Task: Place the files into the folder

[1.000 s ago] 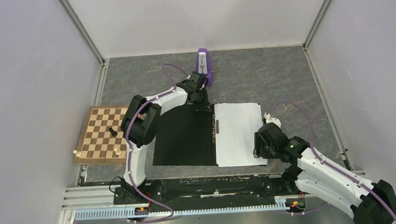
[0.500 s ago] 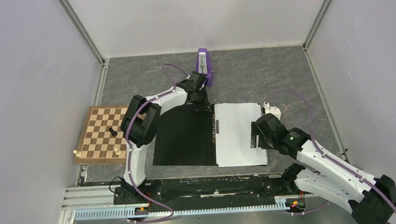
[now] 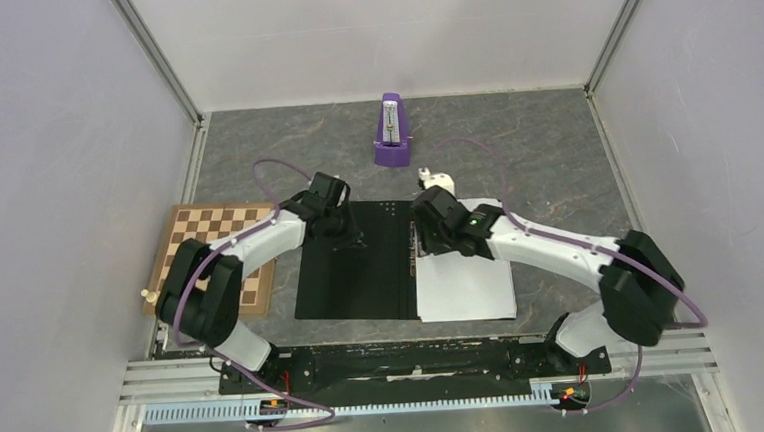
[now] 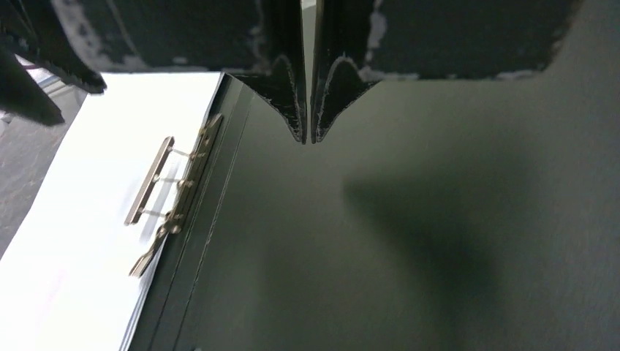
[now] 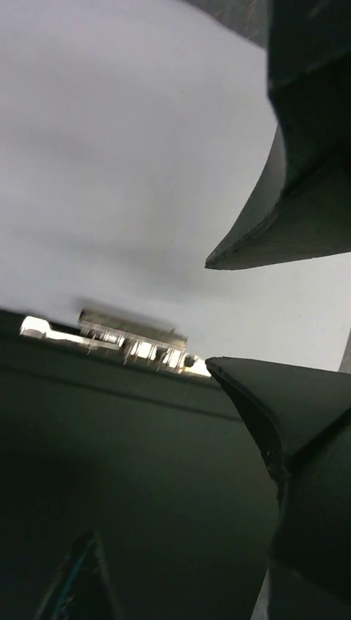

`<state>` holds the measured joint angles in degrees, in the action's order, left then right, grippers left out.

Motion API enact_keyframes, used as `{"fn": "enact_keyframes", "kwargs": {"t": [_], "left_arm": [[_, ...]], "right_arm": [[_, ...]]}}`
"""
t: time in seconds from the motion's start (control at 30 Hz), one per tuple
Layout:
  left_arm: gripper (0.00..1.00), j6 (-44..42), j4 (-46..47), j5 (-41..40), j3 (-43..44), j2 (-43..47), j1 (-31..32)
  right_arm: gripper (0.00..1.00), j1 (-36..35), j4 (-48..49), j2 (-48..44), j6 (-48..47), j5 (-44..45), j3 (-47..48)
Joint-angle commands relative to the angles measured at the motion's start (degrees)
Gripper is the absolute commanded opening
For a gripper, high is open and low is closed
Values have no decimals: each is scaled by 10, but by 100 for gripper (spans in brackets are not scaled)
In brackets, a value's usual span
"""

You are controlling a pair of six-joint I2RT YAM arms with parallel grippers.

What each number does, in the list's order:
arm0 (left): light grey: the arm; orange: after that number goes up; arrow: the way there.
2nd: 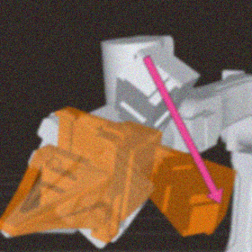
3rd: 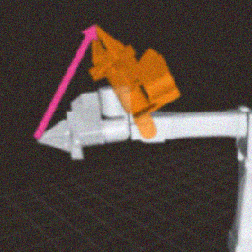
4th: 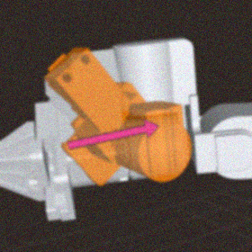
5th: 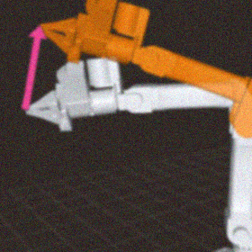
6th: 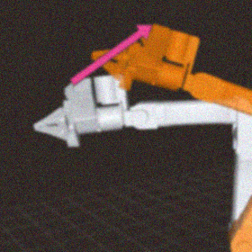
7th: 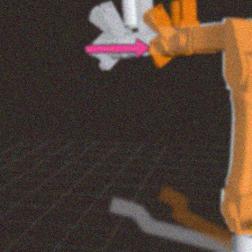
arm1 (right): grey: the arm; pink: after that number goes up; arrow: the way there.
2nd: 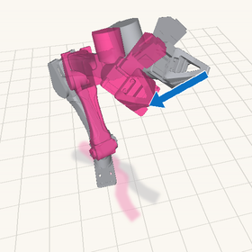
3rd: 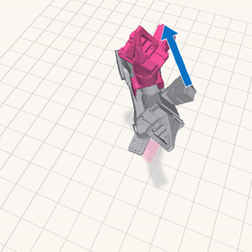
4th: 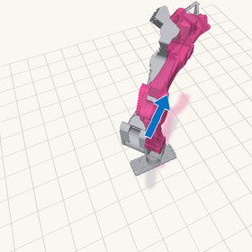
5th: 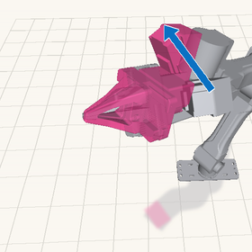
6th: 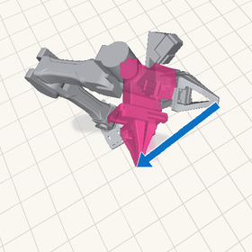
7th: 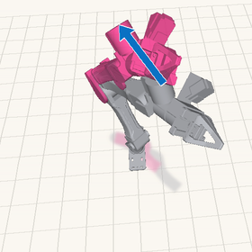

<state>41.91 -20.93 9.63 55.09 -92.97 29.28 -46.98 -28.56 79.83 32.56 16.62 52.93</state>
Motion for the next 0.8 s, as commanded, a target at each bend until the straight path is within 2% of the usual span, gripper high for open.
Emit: {"fn": "enact_keyframes", "kwargs": {"t": [0.0,0.17,0.5,0.77], "left_arm": [[10,22,31,16,-53,69,-6],[10,18,19,13,-66,103,-8],[8,14,28,35,-47,79,-10],[7,12,26,43,-24,69,-11]], "right_arm": [[48,-20,43,83,-18,21,73],[41,-21,52,124,-15,50,88],[28,-28,76,168,-5,38,93],[24,-28,82,172,2,41,69]]}}
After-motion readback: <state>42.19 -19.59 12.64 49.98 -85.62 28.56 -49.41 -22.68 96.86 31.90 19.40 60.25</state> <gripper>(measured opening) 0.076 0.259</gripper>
